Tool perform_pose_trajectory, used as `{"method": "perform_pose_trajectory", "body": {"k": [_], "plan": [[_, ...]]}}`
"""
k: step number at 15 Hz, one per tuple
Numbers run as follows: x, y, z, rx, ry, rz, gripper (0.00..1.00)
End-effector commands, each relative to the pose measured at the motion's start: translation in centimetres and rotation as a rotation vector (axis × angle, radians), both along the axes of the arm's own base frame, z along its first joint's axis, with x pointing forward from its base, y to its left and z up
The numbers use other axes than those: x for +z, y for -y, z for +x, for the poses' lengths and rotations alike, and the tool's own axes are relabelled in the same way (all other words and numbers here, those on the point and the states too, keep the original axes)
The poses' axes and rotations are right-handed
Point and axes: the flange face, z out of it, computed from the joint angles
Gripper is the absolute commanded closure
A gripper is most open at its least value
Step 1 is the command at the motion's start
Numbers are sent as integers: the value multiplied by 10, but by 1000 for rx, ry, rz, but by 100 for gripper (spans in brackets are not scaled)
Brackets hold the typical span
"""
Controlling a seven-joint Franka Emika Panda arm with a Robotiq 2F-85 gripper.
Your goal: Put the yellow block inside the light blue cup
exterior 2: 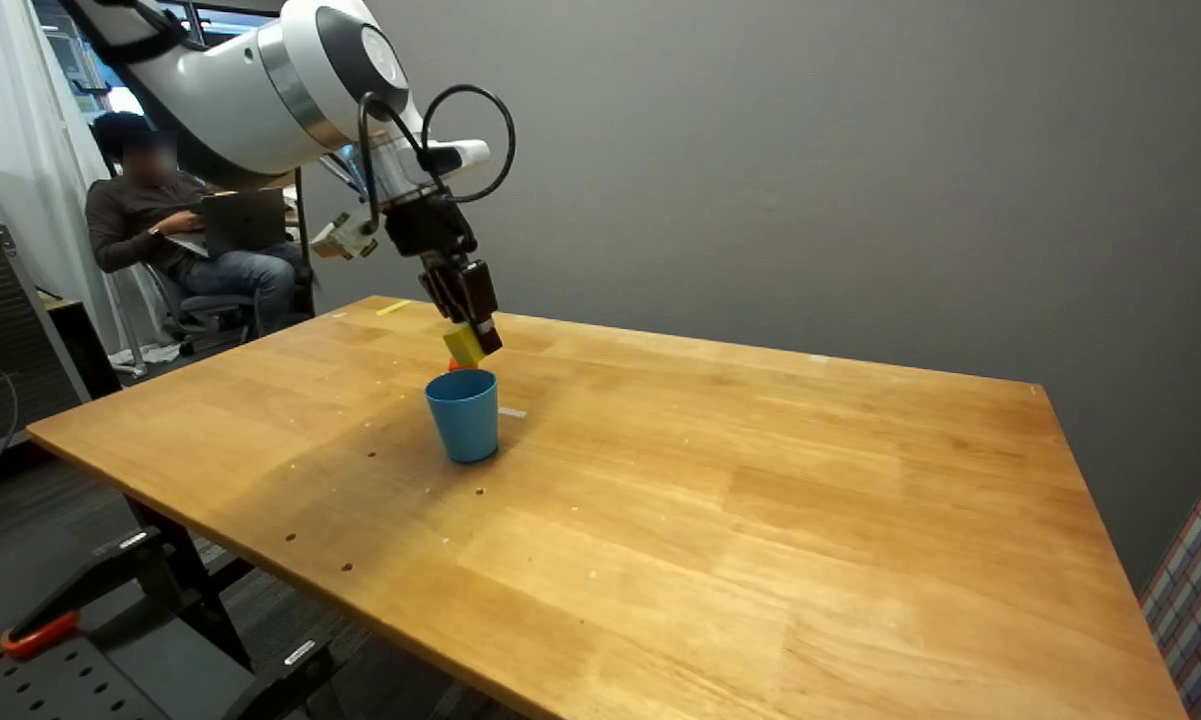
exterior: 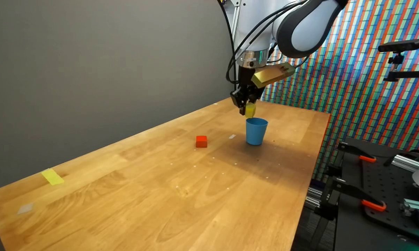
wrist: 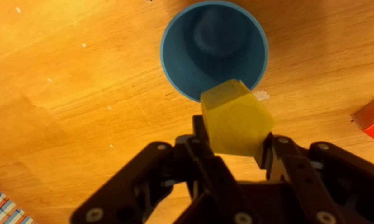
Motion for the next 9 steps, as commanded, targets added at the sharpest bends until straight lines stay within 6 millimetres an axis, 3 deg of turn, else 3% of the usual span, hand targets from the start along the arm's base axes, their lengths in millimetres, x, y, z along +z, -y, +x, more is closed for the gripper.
{"method": "perform_pose_trajectory", "body": {"k": [1, 4, 5, 6, 9], "plan": [[3, 16, -3, -26, -1, 38, 82], [-6, 19, -9, -60, -44, 75, 80], [-8, 17, -11, -66, -52, 93, 37], [-9, 16, -12, -70, -59, 97, 36], [-3, 11, -15, -35, -59, 100, 14]]}}
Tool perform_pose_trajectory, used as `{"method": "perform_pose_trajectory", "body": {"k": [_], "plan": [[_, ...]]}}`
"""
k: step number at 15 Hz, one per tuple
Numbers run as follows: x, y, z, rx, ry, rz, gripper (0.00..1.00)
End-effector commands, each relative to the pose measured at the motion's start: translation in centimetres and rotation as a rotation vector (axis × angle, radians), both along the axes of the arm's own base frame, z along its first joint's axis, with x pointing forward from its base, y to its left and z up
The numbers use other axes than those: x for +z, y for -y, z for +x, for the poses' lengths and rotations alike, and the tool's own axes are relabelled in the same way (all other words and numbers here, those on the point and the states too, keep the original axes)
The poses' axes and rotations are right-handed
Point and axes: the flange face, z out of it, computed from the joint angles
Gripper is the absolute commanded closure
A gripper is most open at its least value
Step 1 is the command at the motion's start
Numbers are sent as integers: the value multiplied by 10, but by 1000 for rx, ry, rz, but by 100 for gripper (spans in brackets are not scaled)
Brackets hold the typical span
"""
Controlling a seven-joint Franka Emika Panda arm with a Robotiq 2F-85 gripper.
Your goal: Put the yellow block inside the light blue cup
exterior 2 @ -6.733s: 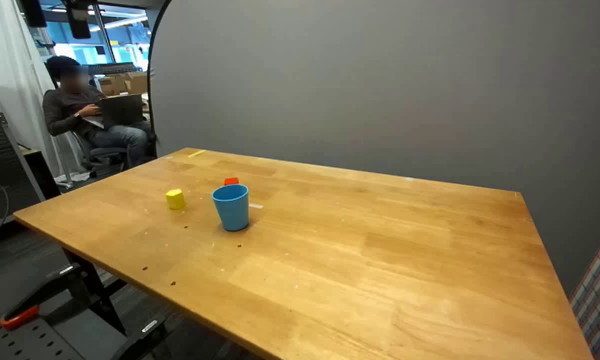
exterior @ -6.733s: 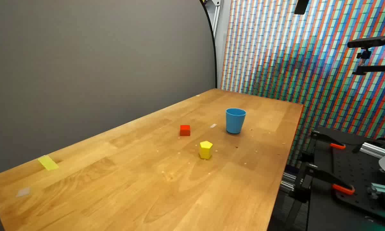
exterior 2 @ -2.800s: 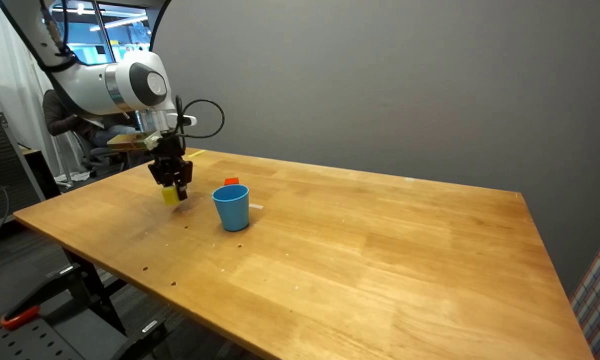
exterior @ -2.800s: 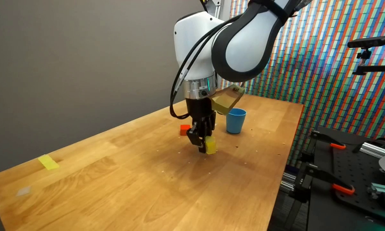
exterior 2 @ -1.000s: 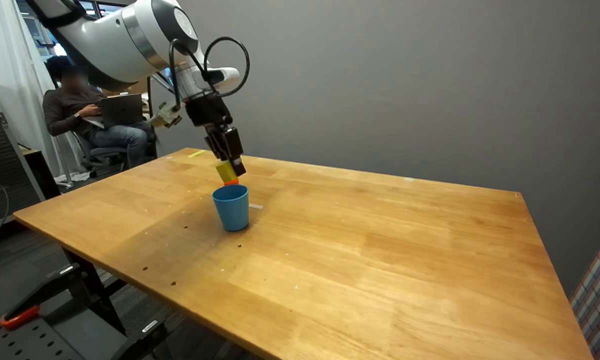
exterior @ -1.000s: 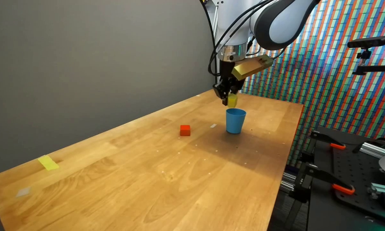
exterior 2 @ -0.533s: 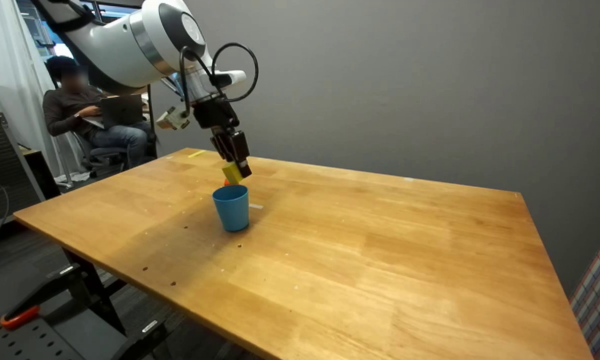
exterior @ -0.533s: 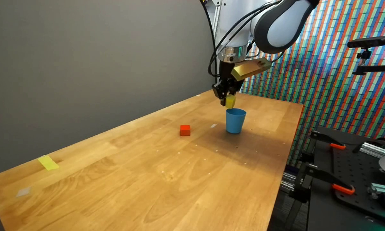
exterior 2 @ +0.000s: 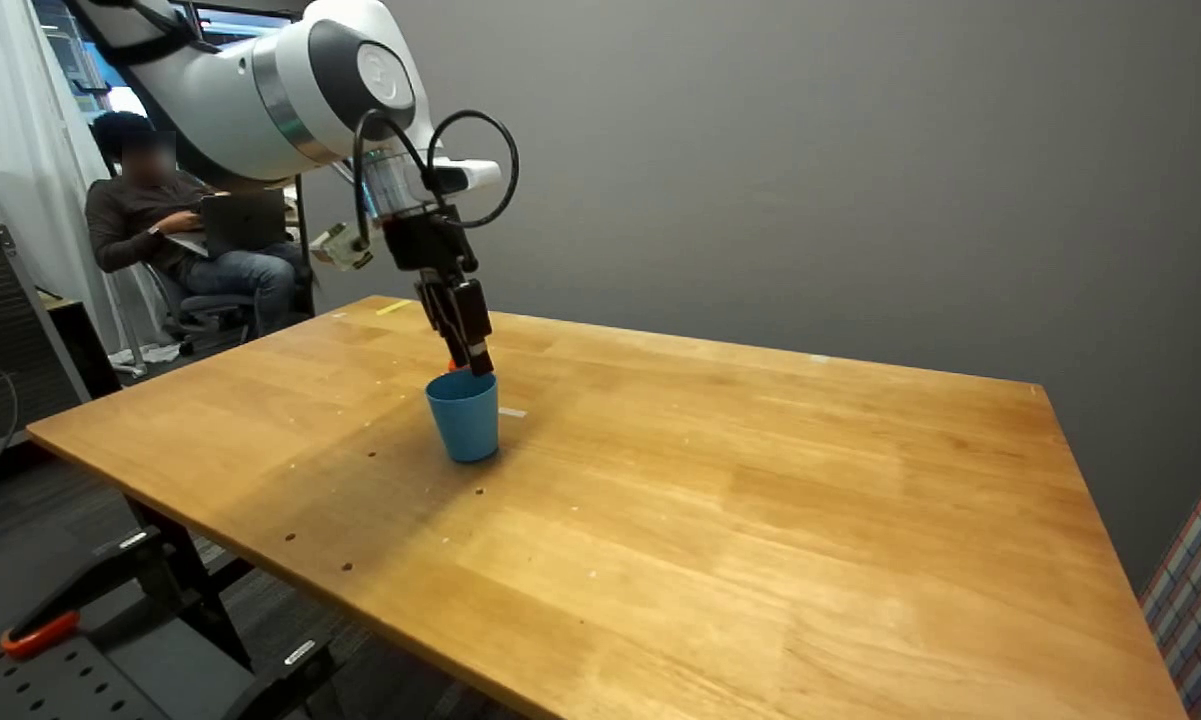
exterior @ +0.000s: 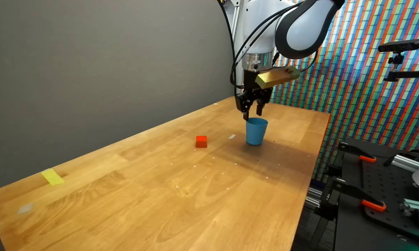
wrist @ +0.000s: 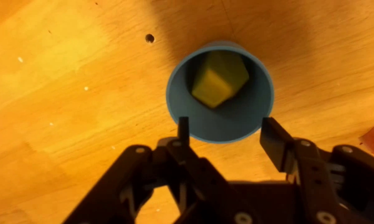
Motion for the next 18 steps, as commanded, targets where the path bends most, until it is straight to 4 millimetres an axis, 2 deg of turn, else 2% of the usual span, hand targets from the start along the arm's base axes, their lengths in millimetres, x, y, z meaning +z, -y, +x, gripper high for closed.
{"method": "perform_pose_trajectory", "body": {"k": [1, 2, 5, 7, 9, 11, 14, 15, 16, 18], "plan": [[13, -8, -5, 57, 9, 32, 7], [19, -17, -10, 89, -5, 52, 1], [49, -54, -30, 223, -66, 155, 0], [78, -76, -42, 314, -119, 223, 0], [114, -88, -53, 390, -170, 259, 0], [152, -90, -65, 434, -203, 261, 0], [204, -81, -81, 430, -234, 253, 0], [172, -88, -69, 419, -230, 233, 0], [188, -86, -75, 419, -232, 231, 0], [202, -84, -81, 420, -226, 228, 0]]}}
